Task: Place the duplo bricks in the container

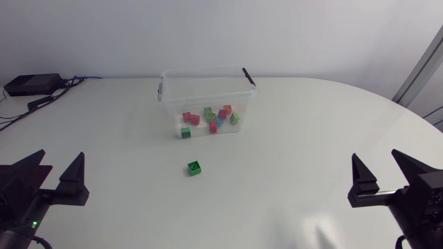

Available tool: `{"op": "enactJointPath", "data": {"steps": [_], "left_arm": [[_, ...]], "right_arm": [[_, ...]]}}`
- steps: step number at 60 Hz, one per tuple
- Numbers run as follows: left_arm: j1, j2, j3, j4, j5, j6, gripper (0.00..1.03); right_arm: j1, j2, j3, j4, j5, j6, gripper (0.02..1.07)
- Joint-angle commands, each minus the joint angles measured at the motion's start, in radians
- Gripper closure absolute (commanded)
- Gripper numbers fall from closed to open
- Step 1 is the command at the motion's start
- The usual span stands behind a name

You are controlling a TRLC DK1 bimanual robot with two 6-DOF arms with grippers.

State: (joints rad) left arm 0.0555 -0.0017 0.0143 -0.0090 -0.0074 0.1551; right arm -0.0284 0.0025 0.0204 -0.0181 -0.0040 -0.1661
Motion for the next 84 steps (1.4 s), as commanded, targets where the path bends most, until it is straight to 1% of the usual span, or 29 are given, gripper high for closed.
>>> {"op": "enactJointPath", "data": {"steps": [1,4,11,16,23,26,29,31,34,37,39,42,47,50,60,69,73,84], "left_arm": [[-0.008,0.012,0.029,-0.051,0.000,0.035,0.05],[-0.009,0.045,0.072,-0.091,0.000,0.035,0.05],[-0.020,0.158,0.193,-0.143,0.001,0.044,0.05],[-0.043,0.278,0.309,-0.227,0.007,0.081,0.05],[-0.097,0.454,0.452,-0.353,0.029,0.124,0.05],[-0.103,0.519,0.500,-0.399,0.041,0.149,0.05],[-0.103,0.640,0.553,-0.459,0.035,0.207,0.05],[-0.103,0.760,0.612,-0.549,0.034,0.274,0.05],[-0.120,0.902,0.688,-0.649,0.032,0.282,0.05],[-0.082,1.034,0.763,-0.709,0.034,0.282,0.05],[-0.052,1.079,0.788,-0.730,0.034,0.294,0.05],[-0.046,1.089,0.793,-0.727,0.034,0.320,0.05],[-0.068,1.071,0.779,-0.671,0.034,0.327,0.05],[-0.098,1.071,0.777,-0.664,0.032,0.331,0.05],[-0.246,1.111,0.773,-0.672,0.021,0.365,0.05],[-0.379,1.221,0.777,-0.658,0.004,0.383,0.05],[-0.414,1.286,0.796,-0.625,-0.019,0.380,0.05],[-0.477,1.493,0.892,-0.609,-0.054,0.391,0.04]], "right_arm": [[-0.007,-0.007,-0.020,0.014,-0.008,-0.021,0.07],[-0.007,-0.007,-0.020,0.014,-0.008,-0.019,0.07],[-0.007,-0.009,-0.020,0.014,-0.008,-0.021,0.07],[-0.007,-0.009,-0.020,0.012,-0.008,-0.021,0.07],[-0.007,-0.007,-0.020,0.014,-0.008,-0.021,0.07],[-0.007,-0.009,-0.020,0.014,-0.008,-0.019,0.07],[-0.007,-0.007,-0.020,0.014,-0.008,-0.021,0.07],[-0.007,-0.007,-0.020,0.014,-0.008,-0.021,0.07],[-0.007,-0.007,-0.020,0.014,-0.008,-0.021,0.07],[-0.007,-0.009,-0.020,0.012,-0.008,-0.021,0.07],[-0.007,-0.007,-0.020,0.014,-0.008,-0.019,0.07],[-0.007,-0.009,-0.020,0.014,-0.008,-0.019,0.07],[-0.007,-0.009,-0.020,0.014,-0.008,-0.019,0.07],[-0.007,-0.007,-0.020,0.014,-0.008,-0.021,0.07],[-0.007,-0.009,-0.020,0.014,-0.008,-0.019,0.07],[-0.007,-0.009,-0.020,0.014,-0.008,-0.019,0.07],[-0.007,-0.007,-0.020,0.014,-0.008,-0.021,0.07],[-0.007,-0.007,-0.020,0.014,-0.008,-0.019,0.07]]}}
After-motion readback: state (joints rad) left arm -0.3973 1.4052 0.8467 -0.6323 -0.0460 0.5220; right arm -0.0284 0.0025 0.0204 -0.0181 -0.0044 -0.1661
